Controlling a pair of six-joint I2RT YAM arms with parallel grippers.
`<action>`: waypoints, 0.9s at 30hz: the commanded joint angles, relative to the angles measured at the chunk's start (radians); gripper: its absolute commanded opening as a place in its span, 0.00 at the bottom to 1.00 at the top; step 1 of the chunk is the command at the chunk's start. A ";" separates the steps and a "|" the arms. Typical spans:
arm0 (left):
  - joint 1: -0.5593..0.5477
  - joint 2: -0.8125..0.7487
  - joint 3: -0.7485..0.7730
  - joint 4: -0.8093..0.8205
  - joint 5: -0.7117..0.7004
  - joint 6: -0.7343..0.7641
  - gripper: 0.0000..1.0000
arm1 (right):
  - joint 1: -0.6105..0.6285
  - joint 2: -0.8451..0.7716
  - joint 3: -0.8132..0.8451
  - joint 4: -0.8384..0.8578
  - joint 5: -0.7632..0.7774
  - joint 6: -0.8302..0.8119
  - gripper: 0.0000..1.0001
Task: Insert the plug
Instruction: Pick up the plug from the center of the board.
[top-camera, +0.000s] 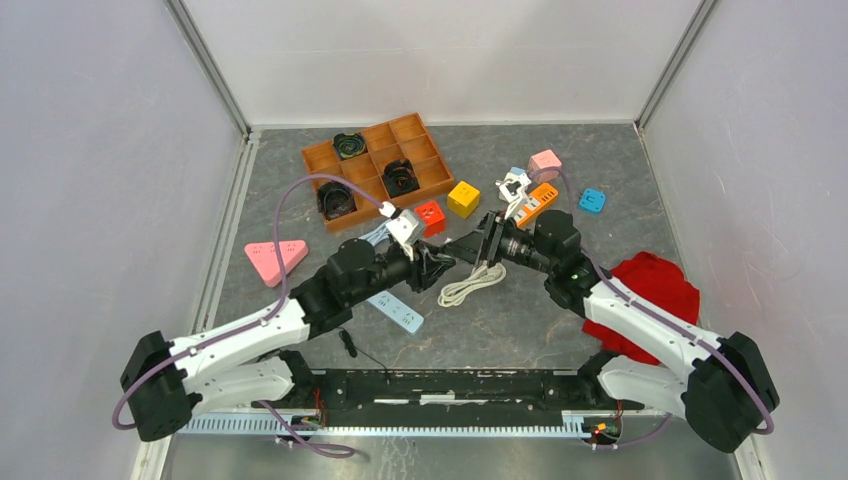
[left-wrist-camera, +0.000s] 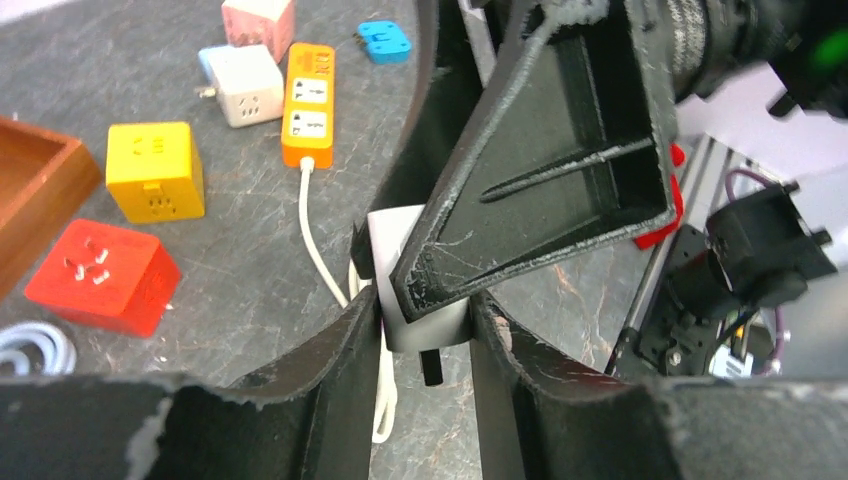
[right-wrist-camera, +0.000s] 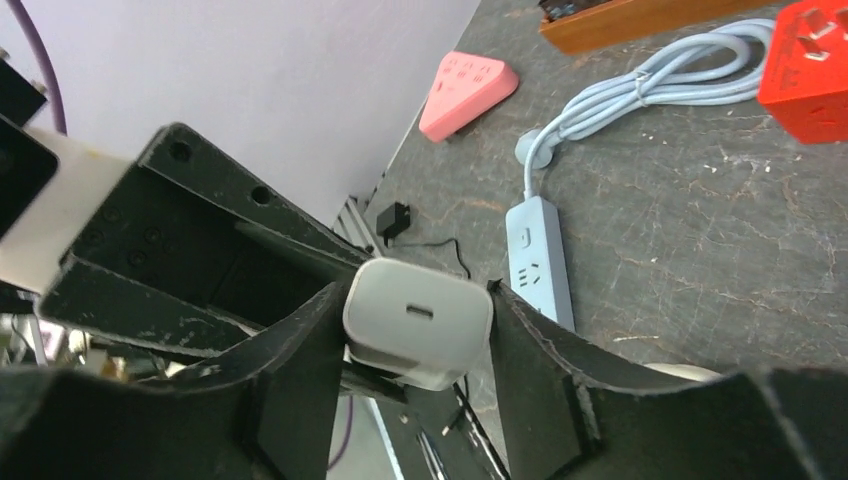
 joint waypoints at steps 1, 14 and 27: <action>-0.004 -0.085 0.011 0.020 0.141 0.160 0.12 | -0.009 -0.037 0.069 -0.127 -0.123 -0.155 0.60; -0.004 -0.083 0.077 -0.150 0.162 0.318 0.03 | -0.020 -0.035 0.107 -0.294 -0.150 -0.088 0.72; -0.004 -0.108 0.023 -0.106 0.110 0.358 0.02 | -0.019 -0.077 -0.006 -0.120 -0.151 0.084 0.50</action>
